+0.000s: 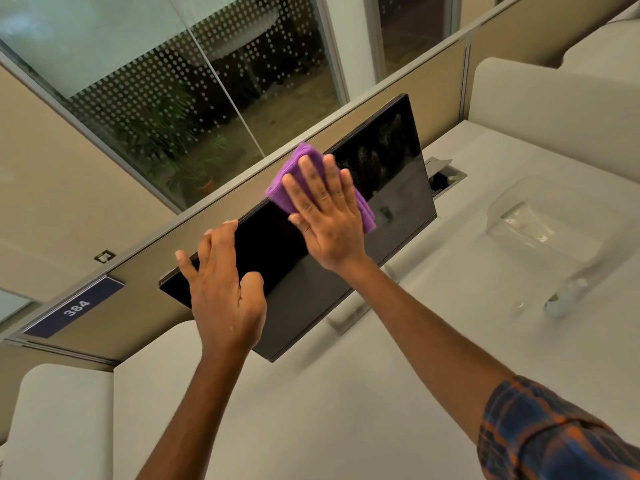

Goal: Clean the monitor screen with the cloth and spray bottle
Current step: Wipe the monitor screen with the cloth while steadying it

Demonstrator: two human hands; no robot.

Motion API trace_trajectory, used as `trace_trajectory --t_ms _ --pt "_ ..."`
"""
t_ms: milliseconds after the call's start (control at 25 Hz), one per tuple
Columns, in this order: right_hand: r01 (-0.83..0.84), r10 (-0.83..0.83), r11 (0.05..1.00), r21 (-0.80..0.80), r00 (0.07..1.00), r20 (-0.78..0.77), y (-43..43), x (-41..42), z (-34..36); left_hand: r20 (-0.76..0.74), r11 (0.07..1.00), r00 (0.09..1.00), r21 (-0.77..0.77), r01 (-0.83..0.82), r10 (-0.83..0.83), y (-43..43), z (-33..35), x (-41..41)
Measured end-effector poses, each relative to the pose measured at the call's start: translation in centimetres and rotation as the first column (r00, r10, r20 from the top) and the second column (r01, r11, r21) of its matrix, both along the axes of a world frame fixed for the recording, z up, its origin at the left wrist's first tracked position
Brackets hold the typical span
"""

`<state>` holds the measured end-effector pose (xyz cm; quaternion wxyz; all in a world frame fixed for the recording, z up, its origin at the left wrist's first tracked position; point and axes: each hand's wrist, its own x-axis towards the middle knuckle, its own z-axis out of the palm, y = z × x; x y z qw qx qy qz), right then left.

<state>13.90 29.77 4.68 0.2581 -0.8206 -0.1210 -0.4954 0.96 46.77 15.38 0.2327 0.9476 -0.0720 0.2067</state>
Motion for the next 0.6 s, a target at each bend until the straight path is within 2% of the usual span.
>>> trace_trajectory --t_ms 80,160,320,400,440,520,600 --pt "0.107 -0.094 0.978 0.180 0.992 -0.083 -1.6 0.6 -0.4 -0.001 1.000 1.000 -0.002 -0.001 0.001 0.0 0.0 0.0" --pt "0.224 -0.167 0.902 0.368 0.969 -0.181 -2.1 0.3 -1.2 0.001 1.000 1.000 -0.012 0.004 -0.004 -0.1 0.0 0.0" --pt "0.368 -0.219 0.768 0.524 0.920 -0.325 0.0 -1.7 -3.9 0.025 1.000 1.000 -0.004 0.004 -0.004 -0.2 0.0 0.0" --pt "0.349 -0.184 0.782 0.516 0.921 -0.344 1.9 -3.2 -5.0 0.045 1.000 0.999 -0.004 -0.009 0.009 -0.1 -0.3 0.0" --pt "0.306 -0.149 0.819 0.485 0.931 -0.334 2.9 -3.9 -5.5 0.053 1.000 0.998 -0.010 -0.014 0.014 -0.2 -0.4 0.0" --pt "0.139 -0.042 0.922 0.361 0.964 -0.263 4.9 -5.2 -6.0 0.070 1.000 0.997 -0.021 -0.015 0.016 -0.2 -0.6 0.0" --pt "-0.007 0.036 0.982 0.186 0.988 -0.152 5.9 -5.2 -5.5 0.077 1.000 0.997 -0.021 -0.003 0.004 -0.2 -0.7 0.1"
